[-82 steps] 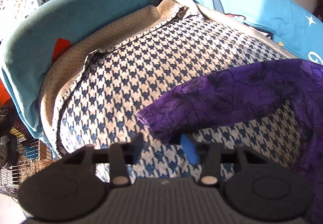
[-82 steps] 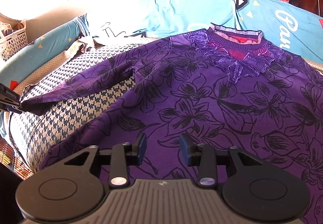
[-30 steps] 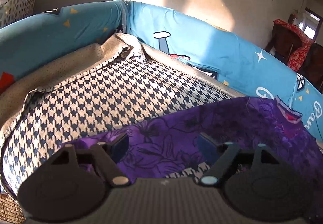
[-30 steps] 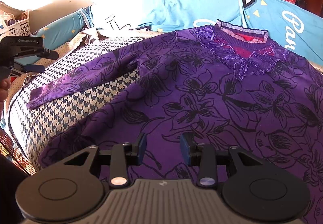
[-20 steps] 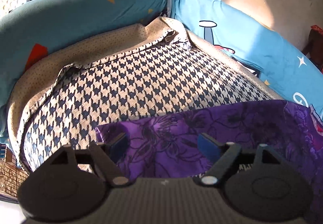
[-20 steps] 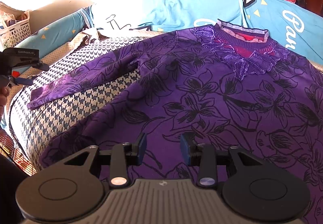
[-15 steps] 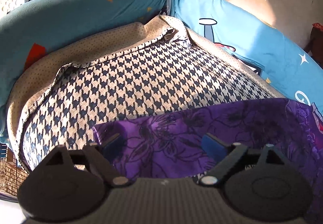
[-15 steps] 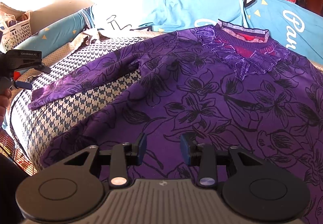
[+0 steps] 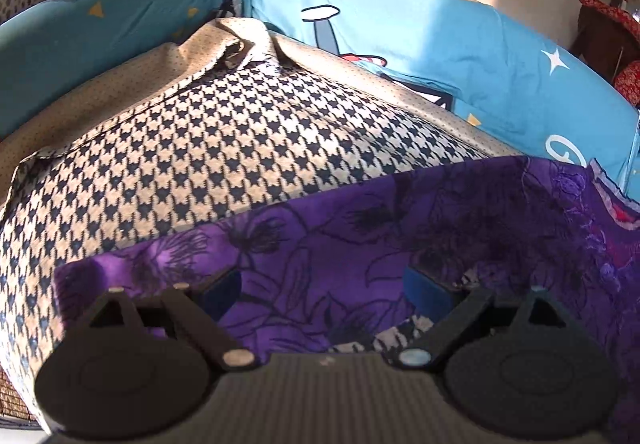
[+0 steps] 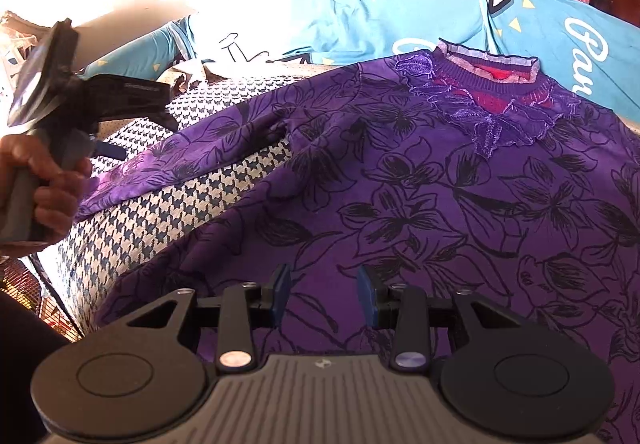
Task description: Fold clothes
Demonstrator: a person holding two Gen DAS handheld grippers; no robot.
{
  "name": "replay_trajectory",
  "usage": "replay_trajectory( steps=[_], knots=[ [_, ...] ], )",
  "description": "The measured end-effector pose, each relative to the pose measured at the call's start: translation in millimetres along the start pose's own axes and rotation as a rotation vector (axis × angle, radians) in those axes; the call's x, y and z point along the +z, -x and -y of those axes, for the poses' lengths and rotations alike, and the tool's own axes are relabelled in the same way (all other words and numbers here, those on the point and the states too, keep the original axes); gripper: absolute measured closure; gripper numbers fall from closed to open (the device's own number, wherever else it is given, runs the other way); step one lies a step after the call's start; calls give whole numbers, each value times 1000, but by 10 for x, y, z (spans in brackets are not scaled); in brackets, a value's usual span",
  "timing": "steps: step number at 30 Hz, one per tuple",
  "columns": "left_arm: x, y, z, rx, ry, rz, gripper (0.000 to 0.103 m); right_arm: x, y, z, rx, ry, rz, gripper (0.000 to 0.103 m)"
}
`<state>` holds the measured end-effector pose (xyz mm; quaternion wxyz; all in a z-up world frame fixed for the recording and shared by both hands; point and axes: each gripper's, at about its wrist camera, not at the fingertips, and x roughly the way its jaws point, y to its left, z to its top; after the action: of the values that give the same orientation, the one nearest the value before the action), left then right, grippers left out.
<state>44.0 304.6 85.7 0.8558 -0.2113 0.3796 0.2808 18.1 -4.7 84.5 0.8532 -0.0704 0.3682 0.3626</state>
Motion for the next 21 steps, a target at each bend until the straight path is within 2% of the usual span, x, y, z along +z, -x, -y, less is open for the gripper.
replay_trajectory(
  steps=[4,13,21],
  knots=[
    [33,-176,185,-10,-15,-13,11,0,29,38,8,-23,1,66],
    [165,-608,329,33,-41,-25,11,1,50,69,31,-51,-1,66],
    [258,-937,386,107,-67,-20,8,4,32,90,42,-82,-7,66]
  ],
)
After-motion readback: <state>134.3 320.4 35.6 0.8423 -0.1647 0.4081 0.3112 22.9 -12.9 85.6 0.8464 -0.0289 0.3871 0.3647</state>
